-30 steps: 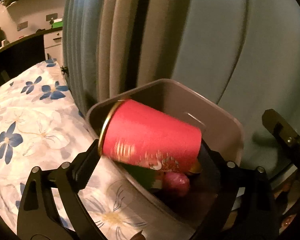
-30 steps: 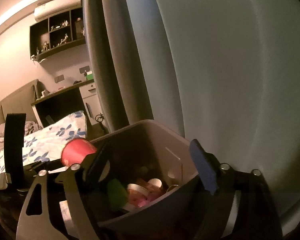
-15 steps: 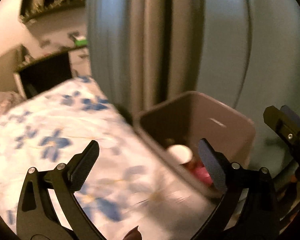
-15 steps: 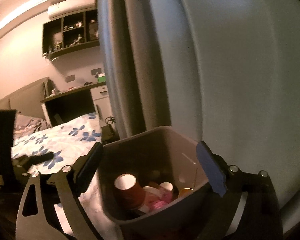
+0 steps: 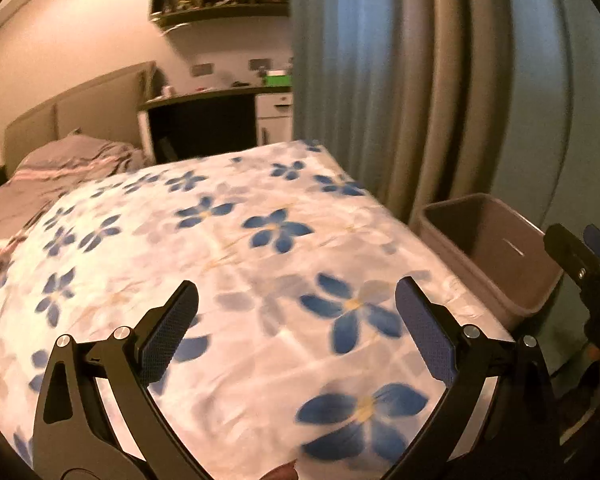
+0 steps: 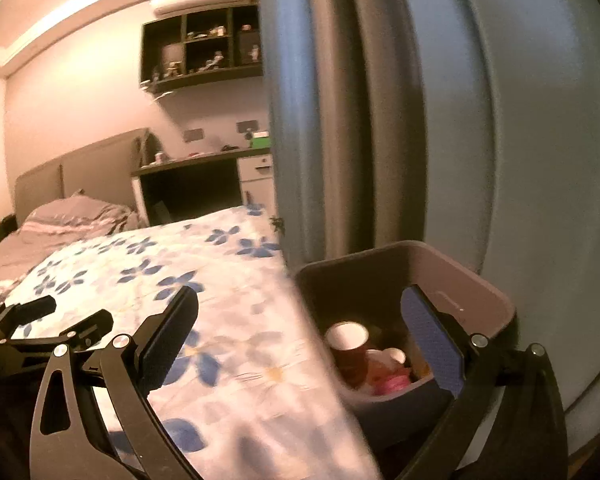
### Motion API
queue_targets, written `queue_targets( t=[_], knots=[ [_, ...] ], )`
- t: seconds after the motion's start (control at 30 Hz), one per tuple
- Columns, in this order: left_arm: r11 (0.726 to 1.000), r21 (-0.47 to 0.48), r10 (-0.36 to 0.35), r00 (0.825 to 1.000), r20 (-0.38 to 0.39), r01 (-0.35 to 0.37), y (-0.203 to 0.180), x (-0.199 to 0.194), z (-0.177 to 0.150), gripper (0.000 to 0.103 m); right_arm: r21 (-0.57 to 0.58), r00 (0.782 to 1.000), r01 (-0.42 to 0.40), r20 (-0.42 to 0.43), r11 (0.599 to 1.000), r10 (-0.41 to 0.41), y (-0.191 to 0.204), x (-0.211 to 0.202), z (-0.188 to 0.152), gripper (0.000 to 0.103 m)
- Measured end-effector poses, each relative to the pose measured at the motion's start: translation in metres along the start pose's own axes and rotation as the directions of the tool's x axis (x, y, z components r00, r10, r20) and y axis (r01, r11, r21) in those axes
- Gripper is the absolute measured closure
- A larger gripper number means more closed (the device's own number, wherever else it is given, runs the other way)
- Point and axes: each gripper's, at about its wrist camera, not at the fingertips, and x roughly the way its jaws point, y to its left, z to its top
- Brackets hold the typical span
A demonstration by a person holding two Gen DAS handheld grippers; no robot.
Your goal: Collect trash
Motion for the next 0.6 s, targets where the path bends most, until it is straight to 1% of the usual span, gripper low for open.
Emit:
queue_targets(
  t=[0.1,0.23,0.4,0.6],
  knots=[
    [1.000,-0.020,0.006,1.000,0.015,-0.006,0.016,-0.019,-0.007,0.006,-0.033,1.000,-0.006,0.015,0.999,0.006,0.022,-0.011,-0.004,0.006],
    [1.000,-0.019,0.021,0.998,0.054,-0.020,0.029,-0.041,-0.014,0.006,-0.052,1.000,0.002,0.024,0.999,-0.001,0.043,-0.026,-0.006,0.006],
    [0.999,-0.046,0.011,0.997,0.075,-0.008,0.046,-0.061,-0.023,0.006,-0.032,0.999,0.033,0.024,0.999,-0.032,0.056,-0.040,-0.007,0.006],
    [0.999,-0.053,0.003,0.996,0.093,0.002,0.055,-0.076,-0.028,0.006,-0.042,0.998,0.053,0.030,0.998,-0.052,0.069,-0.054,-0.008,0.006]
  ],
)
